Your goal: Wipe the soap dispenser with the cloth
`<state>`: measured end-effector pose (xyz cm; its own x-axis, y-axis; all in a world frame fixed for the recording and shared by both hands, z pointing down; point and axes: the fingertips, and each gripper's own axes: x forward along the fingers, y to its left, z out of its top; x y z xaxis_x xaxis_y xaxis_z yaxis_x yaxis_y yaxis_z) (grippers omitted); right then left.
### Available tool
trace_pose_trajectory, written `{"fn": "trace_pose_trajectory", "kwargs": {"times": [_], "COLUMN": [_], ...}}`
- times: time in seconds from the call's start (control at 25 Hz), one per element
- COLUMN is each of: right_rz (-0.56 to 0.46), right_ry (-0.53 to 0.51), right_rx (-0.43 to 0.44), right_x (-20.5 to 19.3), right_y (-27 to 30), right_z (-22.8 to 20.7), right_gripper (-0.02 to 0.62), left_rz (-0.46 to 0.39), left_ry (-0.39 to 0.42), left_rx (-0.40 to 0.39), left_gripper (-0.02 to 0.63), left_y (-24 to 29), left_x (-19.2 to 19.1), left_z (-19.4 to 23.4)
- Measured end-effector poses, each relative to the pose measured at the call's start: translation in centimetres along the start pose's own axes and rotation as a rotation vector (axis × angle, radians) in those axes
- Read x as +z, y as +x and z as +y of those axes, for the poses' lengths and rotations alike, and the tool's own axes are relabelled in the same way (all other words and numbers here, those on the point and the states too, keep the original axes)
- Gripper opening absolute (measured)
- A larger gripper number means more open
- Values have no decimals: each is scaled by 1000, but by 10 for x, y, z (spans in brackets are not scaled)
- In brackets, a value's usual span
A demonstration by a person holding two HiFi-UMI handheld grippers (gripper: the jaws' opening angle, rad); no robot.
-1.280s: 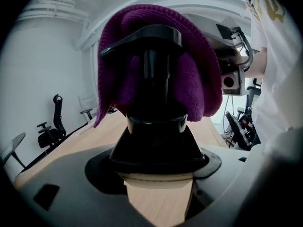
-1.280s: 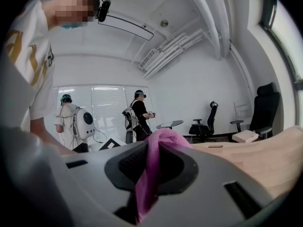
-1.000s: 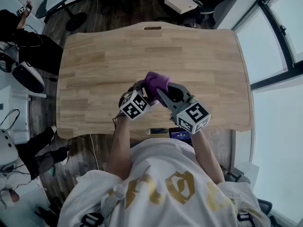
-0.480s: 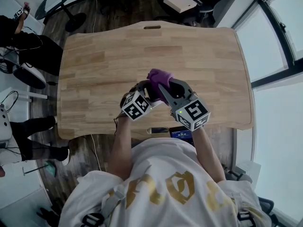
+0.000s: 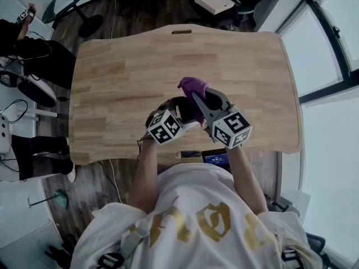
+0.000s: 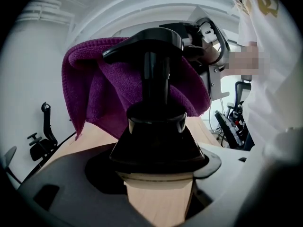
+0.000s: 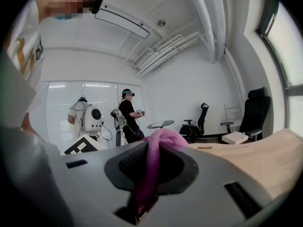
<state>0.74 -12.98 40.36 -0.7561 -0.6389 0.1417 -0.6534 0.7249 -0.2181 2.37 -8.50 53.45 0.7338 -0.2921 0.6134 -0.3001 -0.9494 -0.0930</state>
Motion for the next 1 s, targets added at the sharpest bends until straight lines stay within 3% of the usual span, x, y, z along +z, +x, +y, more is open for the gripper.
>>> {"fn": "trace_pose_trajectory", "kwargs": {"times": [0.28, 0.68, 1.0], "right_rz": [56, 108, 103], "right_ry": [27, 28, 69], "right_rx": [-60, 50, 200], "right_x": [-17, -35, -33], "right_y": [1, 9, -2], "right_z": [-17, 8, 22], "right_gripper": [50, 51, 51], "left_rz": [-62, -101, -154], "left_ry": [-24, -95, -147], "left_rx": [4, -27, -11], "left_gripper": [351, 351, 351], "left_y": [-5, -11, -17], "left_x": [8, 5, 4], "left_z": [3, 3, 13]}}
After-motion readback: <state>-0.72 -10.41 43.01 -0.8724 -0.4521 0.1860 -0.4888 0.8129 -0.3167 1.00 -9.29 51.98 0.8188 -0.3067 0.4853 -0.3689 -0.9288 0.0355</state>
